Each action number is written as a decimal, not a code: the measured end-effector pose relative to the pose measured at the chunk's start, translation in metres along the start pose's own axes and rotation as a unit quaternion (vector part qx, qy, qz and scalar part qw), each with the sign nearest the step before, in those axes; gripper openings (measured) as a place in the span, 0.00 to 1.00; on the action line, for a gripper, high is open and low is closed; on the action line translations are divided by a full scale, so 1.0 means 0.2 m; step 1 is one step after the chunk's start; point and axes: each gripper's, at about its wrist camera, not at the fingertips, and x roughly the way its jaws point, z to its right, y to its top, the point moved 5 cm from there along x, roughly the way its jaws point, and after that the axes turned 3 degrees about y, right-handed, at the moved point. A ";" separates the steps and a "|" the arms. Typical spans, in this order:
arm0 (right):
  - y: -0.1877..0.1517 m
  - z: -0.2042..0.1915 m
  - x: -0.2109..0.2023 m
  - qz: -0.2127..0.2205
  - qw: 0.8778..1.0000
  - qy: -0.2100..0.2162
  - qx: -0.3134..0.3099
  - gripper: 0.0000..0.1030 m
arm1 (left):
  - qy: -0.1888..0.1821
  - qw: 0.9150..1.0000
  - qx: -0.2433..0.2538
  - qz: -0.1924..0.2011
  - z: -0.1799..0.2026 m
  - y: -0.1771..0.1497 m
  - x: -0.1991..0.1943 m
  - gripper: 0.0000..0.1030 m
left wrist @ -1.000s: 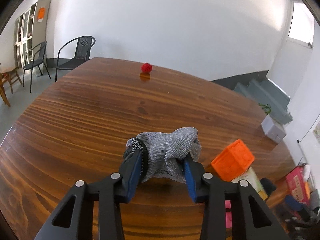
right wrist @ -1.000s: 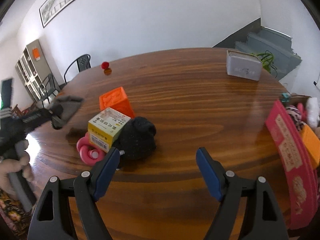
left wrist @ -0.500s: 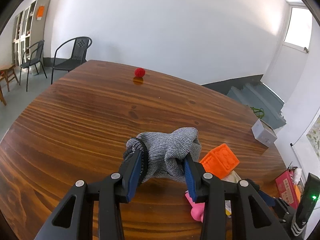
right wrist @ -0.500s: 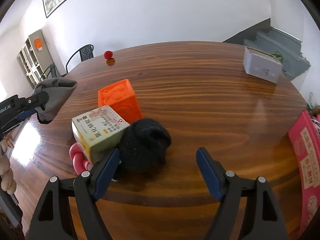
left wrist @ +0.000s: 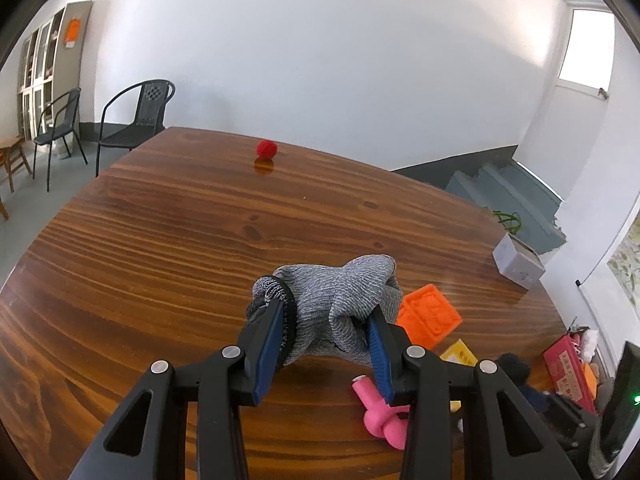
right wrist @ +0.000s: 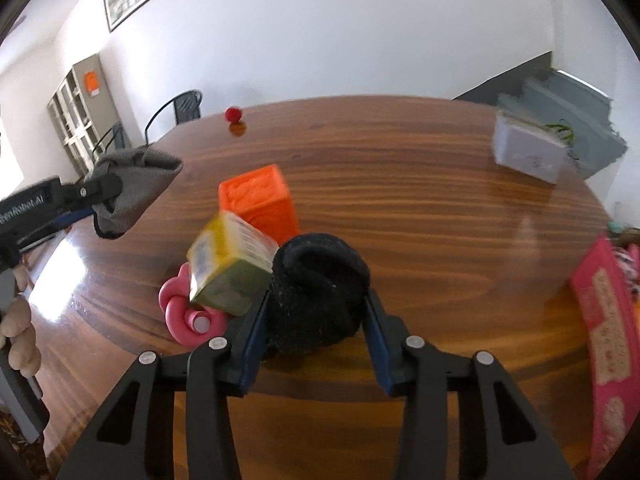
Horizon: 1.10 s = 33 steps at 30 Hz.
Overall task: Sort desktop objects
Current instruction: 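Grasp the black fuzzy sock with the right gripper while the left lifts the glove, then carry the black sock and grey glove over the pink tin box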
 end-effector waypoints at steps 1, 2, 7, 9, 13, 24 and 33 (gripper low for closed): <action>0.00 0.03 -0.05 0.007 1.000 -0.007 0.005 0.47 | -0.002 1.000 0.002 0.002 0.01 0.00 -0.01 0.40; 0.01 0.07 -0.10 0.014 1.000 -0.015 0.012 0.47 | -0.005 1.000 0.005 0.003 0.02 0.00 -0.02 0.40; 0.00 0.30 -0.34 0.048 0.996 -0.042 0.057 0.47 | -0.015 1.000 0.017 0.010 0.09 -0.01 -0.06 0.40; -0.01 0.41 -0.45 0.066 0.993 -0.060 0.074 0.47 | -0.019 0.999 0.023 0.012 0.12 -0.01 -0.08 0.40; -0.05 0.64 -0.66 0.093 0.985 -0.100 0.105 0.47 | -0.031 0.999 0.035 0.015 0.21 -0.04 -0.12 0.40; -0.12 1.29 -0.94 0.114 0.958 -0.183 0.190 0.47 | -0.069 0.995 0.065 0.023 0.48 -0.13 -0.27 0.40; -0.10 1.46 -0.87 0.092 0.961 -0.213 0.148 0.47 | -0.109 0.990 0.086 0.007 0.79 -0.21 -0.29 0.40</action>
